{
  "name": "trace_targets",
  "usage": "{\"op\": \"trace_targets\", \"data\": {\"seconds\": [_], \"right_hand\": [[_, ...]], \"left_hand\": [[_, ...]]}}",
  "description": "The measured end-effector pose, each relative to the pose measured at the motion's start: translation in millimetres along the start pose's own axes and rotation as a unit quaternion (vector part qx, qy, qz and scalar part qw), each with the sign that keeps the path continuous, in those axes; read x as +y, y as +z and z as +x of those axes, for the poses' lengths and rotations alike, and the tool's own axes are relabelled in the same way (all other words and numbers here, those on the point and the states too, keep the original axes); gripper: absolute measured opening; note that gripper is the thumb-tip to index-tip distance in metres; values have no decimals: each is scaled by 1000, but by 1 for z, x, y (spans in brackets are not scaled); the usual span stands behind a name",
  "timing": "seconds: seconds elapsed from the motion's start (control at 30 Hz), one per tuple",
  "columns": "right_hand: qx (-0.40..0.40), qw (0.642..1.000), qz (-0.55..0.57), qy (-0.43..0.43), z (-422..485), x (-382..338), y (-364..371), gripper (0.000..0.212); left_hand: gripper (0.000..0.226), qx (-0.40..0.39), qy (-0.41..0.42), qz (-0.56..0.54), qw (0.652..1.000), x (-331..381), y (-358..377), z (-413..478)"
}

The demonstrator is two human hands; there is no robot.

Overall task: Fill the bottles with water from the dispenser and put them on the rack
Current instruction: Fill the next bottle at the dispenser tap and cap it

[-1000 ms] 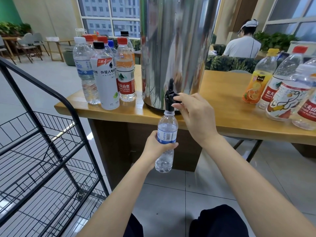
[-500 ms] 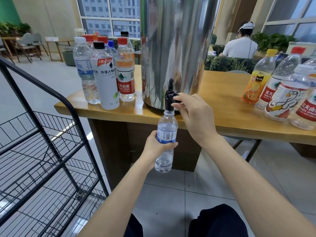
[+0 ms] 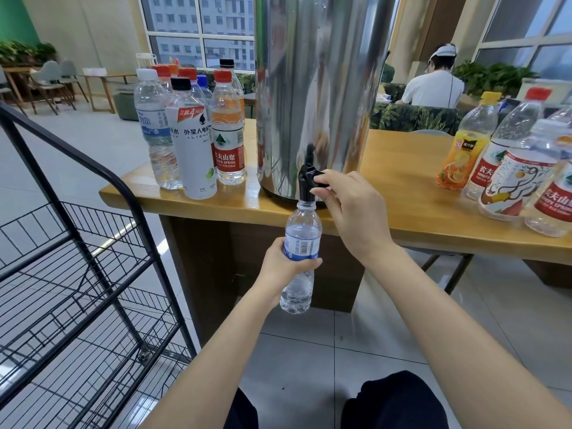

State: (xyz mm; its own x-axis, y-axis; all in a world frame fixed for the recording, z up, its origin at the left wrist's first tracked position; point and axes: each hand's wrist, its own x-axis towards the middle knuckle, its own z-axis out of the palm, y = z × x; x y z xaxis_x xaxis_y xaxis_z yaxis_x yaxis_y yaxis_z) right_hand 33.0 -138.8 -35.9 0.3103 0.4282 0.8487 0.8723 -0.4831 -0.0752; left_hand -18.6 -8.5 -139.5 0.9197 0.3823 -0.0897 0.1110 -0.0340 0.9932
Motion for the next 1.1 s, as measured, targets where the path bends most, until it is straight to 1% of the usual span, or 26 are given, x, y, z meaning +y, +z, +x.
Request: {"op": "trace_targets", "data": {"seconds": [0.3, 0.47, 1.1], "right_hand": [[-2, 1000, 0, 8, 0, -1, -1, 29], [-5, 1000, 3, 6, 0, -1, -1, 30], [-9, 1000, 8, 10, 0, -1, 0, 31]], "left_hand": [[69, 5, 0, 3, 1000, -1, 1, 1], [69, 4, -3, -14, 1000, -2, 0, 2], [70, 14, -2, -1, 1000, -2, 1, 2]]}}
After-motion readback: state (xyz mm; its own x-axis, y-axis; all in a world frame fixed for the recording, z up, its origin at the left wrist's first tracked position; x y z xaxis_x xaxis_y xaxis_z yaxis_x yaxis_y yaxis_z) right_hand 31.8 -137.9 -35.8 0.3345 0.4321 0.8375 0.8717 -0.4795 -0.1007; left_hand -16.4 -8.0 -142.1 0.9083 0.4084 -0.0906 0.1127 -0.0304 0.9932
